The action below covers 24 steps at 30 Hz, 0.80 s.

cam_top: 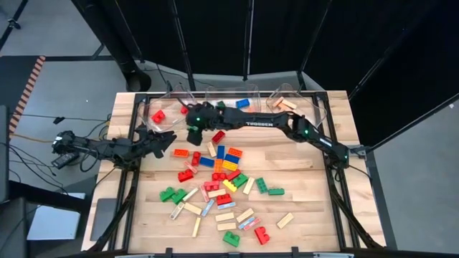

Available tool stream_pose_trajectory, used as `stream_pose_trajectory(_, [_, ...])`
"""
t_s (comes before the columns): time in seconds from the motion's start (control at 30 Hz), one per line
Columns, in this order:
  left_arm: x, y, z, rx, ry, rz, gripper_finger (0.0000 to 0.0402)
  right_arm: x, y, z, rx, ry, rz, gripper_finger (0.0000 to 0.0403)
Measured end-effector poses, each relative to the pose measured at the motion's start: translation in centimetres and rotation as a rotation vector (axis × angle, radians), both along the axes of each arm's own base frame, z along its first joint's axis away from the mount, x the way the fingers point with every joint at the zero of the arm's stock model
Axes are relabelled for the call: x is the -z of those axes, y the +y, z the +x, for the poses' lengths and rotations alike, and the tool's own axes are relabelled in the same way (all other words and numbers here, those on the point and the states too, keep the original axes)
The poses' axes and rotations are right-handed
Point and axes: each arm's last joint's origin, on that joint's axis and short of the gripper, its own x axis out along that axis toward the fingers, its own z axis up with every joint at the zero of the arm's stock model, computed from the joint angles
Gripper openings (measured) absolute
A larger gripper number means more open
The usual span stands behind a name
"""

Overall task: Sort blocks by size
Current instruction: Put the small green game piece into the left transparent bin

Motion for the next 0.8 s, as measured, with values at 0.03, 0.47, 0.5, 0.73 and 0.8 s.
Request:
stream_pose_trajectory(0.03, [0.0,0.0,0.0,0.0,0.0,0.0,0.0269,0.1,-0.1,-0.1,0.011,-0.003,0.011,0.0312])
stream_pose_trajectory(0.47, [0.1,0.0,0.0,0.0,0.012,0.003,0.0269,5.5,-0.5,-0.4,0.051,-0.044,0.002,0.0309])
stream_pose_trajectory(0.5, [0.2,0.0,0.0,0.0,0.017,0.004,0.0269,5.7,-0.7,-0.4,0.053,-0.054,-0.001,0.0309])
stream_pose_trajectory(0.73, [0.2,0.0,0.0,0.0,0.024,0.006,0.0269,6.1,-1.0,-0.5,0.06,-0.086,0.031,0.0301])
stream_pose_trajectory(0.8, [0.2,0.0,0.0,-0.001,0.025,0.006,0.0269,6.1,-0.9,-0.5,0.055,-0.084,0.026,0.0298])
